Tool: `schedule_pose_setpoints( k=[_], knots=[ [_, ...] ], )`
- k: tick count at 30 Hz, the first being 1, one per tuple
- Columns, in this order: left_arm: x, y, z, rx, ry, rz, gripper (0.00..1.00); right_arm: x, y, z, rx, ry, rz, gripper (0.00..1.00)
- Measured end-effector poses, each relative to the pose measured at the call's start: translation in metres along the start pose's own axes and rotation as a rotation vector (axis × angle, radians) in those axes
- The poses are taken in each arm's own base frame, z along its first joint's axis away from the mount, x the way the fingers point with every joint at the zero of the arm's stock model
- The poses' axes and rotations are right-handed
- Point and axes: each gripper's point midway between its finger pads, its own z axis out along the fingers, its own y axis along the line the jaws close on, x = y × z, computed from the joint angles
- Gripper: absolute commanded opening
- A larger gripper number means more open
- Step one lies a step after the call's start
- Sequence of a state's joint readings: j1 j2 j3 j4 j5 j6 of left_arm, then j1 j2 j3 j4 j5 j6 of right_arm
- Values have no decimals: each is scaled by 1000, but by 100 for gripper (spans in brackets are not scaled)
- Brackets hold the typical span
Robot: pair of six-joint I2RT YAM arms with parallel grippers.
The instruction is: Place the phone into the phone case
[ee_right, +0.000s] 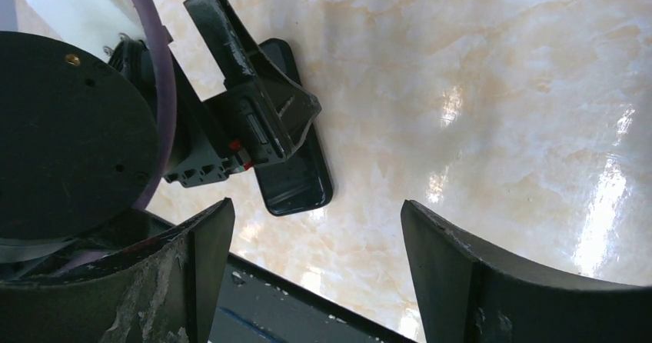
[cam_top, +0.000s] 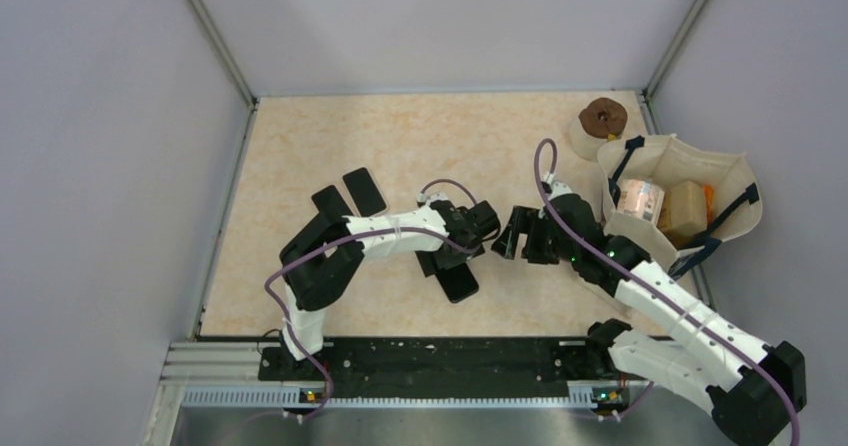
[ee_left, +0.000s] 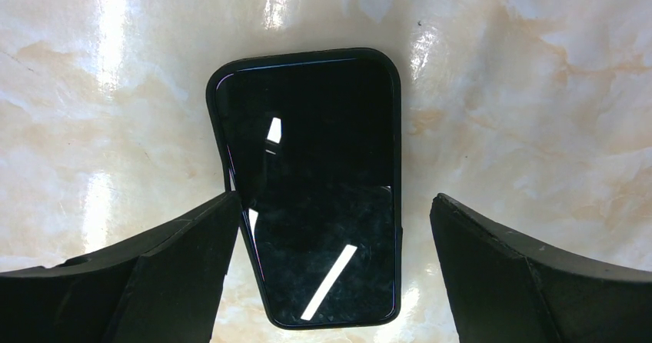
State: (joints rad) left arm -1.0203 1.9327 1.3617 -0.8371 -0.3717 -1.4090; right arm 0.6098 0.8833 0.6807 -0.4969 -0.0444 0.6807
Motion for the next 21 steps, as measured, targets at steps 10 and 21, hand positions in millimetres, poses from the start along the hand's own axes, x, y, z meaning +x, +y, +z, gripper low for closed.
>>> schedule_pose_setpoints(
  k=[10,21],
  knots=[
    [5,11,5,-10,8,-12,99,6,-3,0,4,17,1,80],
    [9,15,3,-6,27,-16,96,18,-11,5,15,43,7,80]
  ],
)
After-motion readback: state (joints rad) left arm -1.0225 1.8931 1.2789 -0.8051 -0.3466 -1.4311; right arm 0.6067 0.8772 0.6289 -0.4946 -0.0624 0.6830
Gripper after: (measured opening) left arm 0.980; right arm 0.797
